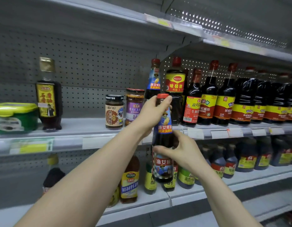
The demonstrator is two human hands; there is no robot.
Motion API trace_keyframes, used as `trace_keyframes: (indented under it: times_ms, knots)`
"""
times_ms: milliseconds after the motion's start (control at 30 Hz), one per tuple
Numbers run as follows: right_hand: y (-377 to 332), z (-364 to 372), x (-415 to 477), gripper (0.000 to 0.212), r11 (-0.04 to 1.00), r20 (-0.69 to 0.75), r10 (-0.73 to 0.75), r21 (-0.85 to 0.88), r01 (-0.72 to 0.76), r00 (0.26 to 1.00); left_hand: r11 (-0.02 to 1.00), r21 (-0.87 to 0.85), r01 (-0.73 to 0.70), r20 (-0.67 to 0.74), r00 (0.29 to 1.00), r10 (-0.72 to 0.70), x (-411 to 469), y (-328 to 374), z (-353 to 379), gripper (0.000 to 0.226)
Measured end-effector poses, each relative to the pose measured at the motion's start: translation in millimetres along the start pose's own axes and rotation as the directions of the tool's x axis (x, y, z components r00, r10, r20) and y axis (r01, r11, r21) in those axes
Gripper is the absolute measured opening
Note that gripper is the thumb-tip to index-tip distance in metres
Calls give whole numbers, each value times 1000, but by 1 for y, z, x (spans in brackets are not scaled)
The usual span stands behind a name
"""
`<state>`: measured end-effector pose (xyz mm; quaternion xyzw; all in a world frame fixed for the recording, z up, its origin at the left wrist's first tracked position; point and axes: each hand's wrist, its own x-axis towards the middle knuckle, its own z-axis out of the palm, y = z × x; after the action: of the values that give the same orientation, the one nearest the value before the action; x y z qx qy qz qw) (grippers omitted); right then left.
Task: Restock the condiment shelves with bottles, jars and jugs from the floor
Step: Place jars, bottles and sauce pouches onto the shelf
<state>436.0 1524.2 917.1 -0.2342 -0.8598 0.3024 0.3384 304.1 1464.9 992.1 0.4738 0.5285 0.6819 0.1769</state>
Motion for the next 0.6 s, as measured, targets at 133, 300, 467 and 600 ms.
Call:
trace_keyframes:
  times_ms: [133, 300, 467, 600]
  knots:
    - [-30, -16, 22, 59, 995, -71, -71, 63, 75, 995, 1000, 28, -7, 108, 994, 4, 0, 30, -26, 34]
    - [-56, -49, 61, 68, 965, -159, -23, 256, 64, 987, 980, 194, 38, 46, 998, -48, -17, 10, -55, 41]
    - [-67, -57, 88, 63, 963, -190, -64, 245, 111, 980, 946, 322, -37, 80, 997, 12, -23, -3, -53, 49]
    - [-67, -48, 101, 64, 967, -205, -91, 217, 136, 974, 916, 397, -57, 76, 997, 29, -19, -1, -43, 54]
